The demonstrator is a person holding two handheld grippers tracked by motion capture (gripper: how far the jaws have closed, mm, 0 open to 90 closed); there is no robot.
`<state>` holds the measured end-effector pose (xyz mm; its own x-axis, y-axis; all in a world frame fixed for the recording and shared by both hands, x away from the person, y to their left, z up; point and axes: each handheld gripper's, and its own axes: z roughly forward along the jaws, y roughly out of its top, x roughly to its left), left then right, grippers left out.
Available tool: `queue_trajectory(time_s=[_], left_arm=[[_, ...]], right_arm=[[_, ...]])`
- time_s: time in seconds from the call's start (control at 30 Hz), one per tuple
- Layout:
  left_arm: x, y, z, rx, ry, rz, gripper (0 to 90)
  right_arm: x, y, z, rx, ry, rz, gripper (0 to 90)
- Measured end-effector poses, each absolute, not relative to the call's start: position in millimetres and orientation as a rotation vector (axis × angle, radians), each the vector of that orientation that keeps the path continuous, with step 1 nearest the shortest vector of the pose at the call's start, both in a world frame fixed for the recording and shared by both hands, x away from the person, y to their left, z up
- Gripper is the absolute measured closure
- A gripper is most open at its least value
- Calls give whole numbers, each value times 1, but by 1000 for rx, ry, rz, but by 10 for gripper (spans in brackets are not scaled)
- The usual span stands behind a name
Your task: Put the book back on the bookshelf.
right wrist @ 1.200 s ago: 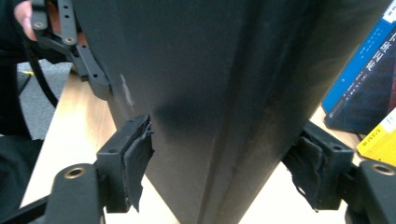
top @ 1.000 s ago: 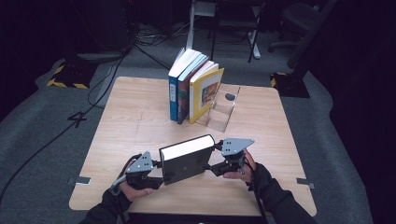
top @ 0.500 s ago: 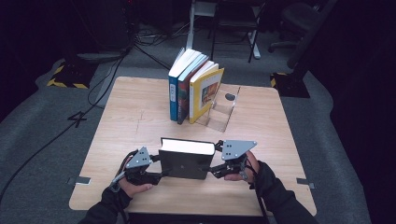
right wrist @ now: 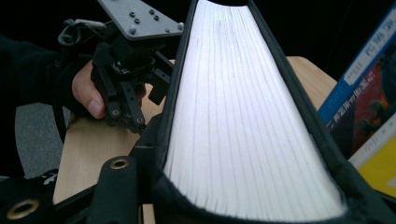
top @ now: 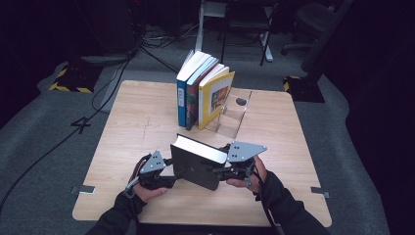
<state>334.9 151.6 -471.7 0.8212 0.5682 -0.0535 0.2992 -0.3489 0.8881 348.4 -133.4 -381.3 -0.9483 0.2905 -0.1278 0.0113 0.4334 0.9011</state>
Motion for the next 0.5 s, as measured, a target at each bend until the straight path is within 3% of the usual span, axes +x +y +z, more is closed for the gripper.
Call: queue_trajectory(time_s=[0.17, 0.3, 0.5], left_arm=[[341, 142, -474, 1954, 659, 304, 298], [345, 128, -475, 1958, 618, 271, 343], [351, 107, -475, 1973, 613, 262, 310]], right_arm=[[347, -138, -380, 286, 2426, 1496, 497], [348, -149, -376, 271, 2448, 1451, 493], [349, -166, -375, 305, 2457, 1450, 476]])
